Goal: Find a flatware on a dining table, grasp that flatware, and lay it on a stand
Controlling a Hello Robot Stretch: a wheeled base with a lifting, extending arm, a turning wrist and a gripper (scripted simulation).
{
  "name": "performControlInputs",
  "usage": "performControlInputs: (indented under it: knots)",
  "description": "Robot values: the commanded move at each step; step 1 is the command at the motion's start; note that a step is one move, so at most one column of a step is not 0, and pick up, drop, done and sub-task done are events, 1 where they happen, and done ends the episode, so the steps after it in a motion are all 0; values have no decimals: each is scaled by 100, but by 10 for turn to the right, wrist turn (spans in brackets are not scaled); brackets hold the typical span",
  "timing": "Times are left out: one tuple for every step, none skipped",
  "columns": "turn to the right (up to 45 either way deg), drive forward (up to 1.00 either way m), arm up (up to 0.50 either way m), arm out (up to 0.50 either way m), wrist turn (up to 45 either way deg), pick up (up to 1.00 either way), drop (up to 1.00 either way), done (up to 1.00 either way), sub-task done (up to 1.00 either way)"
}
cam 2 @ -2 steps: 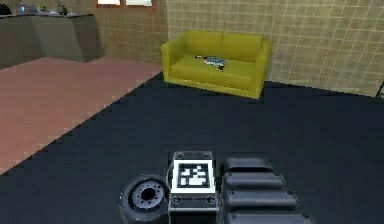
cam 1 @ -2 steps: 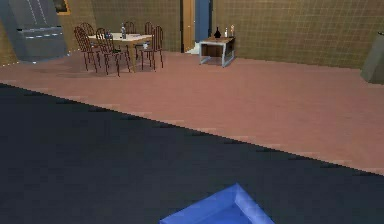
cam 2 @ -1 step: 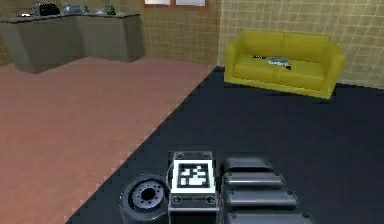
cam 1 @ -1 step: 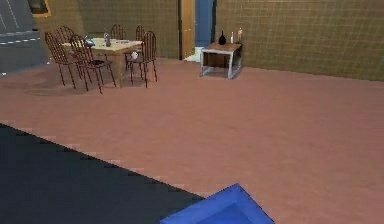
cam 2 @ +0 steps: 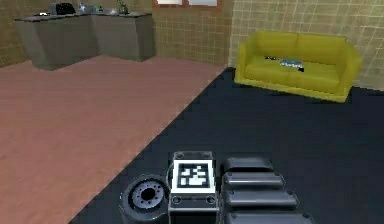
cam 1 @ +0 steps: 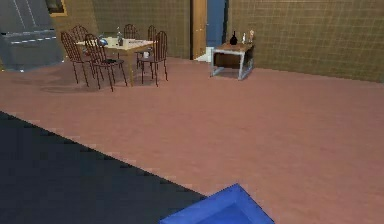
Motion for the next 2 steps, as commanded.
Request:
performControlInputs:
  knots:
    - [0,100,0,0,0,0,0,0,0]
    - [0,100,0,0,0,0,0,0,0]
